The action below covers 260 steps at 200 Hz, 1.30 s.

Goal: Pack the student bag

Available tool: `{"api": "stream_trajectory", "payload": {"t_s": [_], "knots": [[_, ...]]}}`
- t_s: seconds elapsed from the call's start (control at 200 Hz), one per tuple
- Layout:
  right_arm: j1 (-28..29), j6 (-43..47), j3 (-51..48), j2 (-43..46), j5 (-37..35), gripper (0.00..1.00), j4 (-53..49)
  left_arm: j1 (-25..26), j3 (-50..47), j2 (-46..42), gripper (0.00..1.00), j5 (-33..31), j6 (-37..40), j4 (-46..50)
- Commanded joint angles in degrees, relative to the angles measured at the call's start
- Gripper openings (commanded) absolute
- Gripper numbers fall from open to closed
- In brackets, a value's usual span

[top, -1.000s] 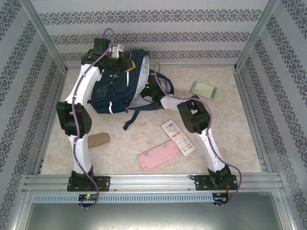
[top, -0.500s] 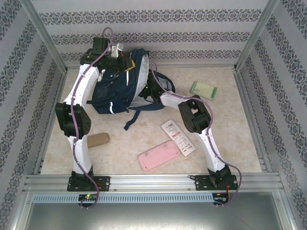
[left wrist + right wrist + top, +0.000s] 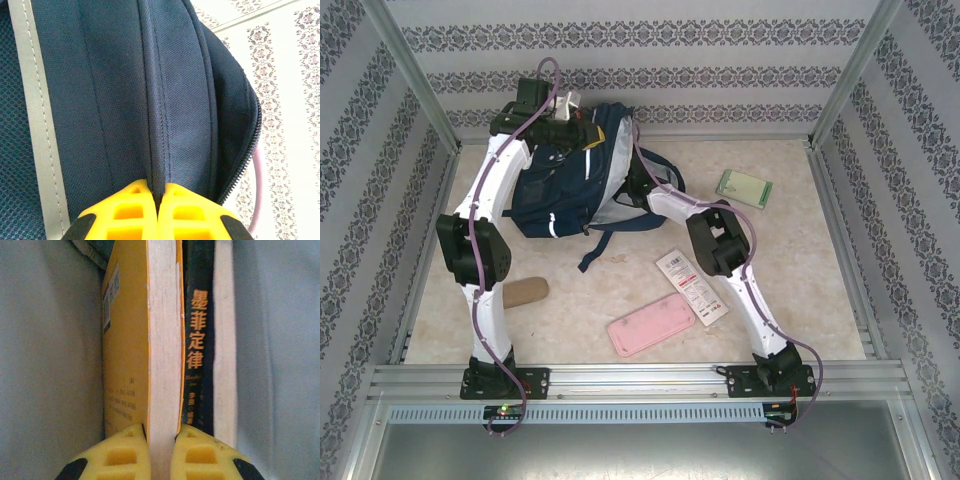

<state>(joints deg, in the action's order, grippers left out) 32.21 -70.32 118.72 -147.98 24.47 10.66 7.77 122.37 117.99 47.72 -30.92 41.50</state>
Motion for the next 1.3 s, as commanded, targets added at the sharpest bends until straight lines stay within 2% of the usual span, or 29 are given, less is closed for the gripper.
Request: {"api": "stream_trajectory", "payload": {"t_s": [0.0,0.07,0.105,0.335,0.579,0.829,1.039,1.114,1.294], "knots": [[1.7,0.3,3.6,-2.2,2.2,0.08,-3.4,1.6,1.8,-4.5,0.00,4.6,1.3,-4.7],[1.5,1.6,2.4,-0.8,2.0,0.29,-4.1,1.5,2.0,-4.5,0.00,3.8,2.2,-3.6],[1.2,2.5,1.0,0.4,1.7,0.36,-4.4,1.5,2.1,-4.5,0.00,3.1,2.9,-2.9],[-1.6,7.9,-11.8,12.7,0.4,0.47,-4.1,1.5,2.1,-3.8,0.00,-2.4,6.1,1.3],[-4.2,14.4,-26.8,26.6,-1.2,0.50,-7.9,1.5,-1.3,-3.5,0.00,-4.5,6.8,0.2],[-5.9,23.6,-43.7,42.2,-6.7,0.49,-16.2,1.6,-5.0,-4.5,0.00,-4.8,7.6,-2.0],[-4.8,29.3,-56.2,53.0,-11.3,0.49,-25.1,2.0,-8.8,-5.9,0.00,-4.4,8.4,-3.9],[-4.1,30.5,-60.1,56.1,-12.9,0.46,-27.1,2.1,-9.6,-6.3,0.00,-4.2,8.6,-4.4],[-0.9,30.9,-67.0,58.9,-14.6,0.41,-28.5,2.2,-10.8,-6.6,0.00,-3.3,8.5,-4.9]]}}
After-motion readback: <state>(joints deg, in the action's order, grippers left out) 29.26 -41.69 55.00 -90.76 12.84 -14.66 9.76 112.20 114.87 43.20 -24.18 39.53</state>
